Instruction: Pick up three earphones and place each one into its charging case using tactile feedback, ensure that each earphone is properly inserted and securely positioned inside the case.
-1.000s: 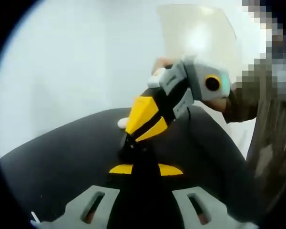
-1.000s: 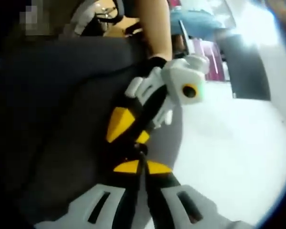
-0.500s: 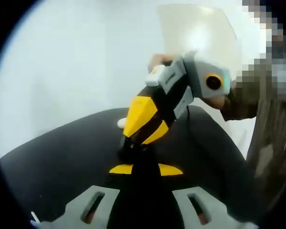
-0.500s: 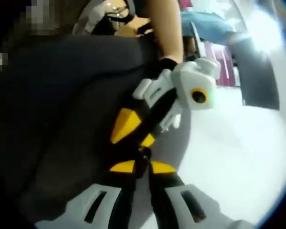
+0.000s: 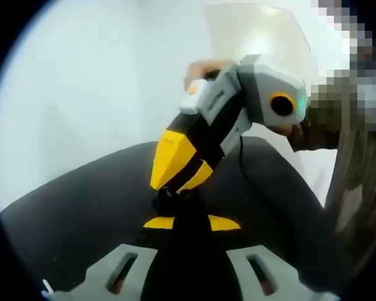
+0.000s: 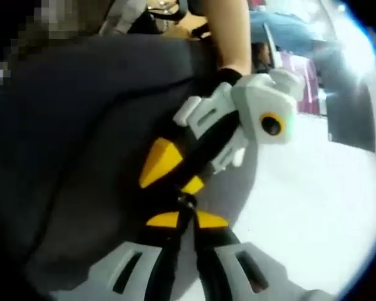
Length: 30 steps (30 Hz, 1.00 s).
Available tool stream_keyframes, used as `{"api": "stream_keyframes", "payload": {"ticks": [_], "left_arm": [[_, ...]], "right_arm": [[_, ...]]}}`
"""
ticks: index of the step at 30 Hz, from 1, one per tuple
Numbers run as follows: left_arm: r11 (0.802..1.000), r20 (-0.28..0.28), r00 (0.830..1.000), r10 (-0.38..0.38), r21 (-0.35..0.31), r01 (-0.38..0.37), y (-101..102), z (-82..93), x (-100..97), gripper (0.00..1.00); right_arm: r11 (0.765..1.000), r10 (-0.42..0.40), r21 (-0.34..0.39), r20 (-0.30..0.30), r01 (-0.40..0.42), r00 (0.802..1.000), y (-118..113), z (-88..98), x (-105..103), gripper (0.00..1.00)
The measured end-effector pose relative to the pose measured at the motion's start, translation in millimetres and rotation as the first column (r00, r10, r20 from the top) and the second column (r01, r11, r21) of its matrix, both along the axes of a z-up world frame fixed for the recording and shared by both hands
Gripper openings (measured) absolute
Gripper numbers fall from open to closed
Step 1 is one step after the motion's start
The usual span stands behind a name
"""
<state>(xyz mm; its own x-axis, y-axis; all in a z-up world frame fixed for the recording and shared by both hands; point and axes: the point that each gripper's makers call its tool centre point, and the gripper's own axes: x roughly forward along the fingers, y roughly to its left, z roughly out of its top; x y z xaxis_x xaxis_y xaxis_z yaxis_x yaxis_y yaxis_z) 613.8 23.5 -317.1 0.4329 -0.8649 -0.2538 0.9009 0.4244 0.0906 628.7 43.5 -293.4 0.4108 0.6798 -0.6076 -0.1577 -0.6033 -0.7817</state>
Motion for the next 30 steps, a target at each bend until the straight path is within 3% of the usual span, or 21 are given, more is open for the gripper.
{"api": "stream_keyframes", "payload": {"ticks": [9, 16, 30], "left_arm": [[1.000, -0.025, 1.000, 0.009, -0.014, -0.009, 2, 0.0, 2.9, 0.15], [1.000, -0.033, 0.999, 0.021, -0.013, -0.021, 3, -0.9, 3.9, 0.14], [1.000, -0.030, 0.999, 0.020, -0.011, -0.020, 3, -1.1, 3.8, 0.14]], "right_arm": [[0.988, -0.018, 0.154, 0.007, 0.016, 1.000, -2, 3.5, -1, 0.09], [0.965, -0.035, 0.260, 0.027, 0.026, 0.999, -3, 7.8, -4, 0.07], [0.942, -0.053, 0.333, 0.039, 0.037, 0.998, -7, 17.0, -7, 0.06]]}}
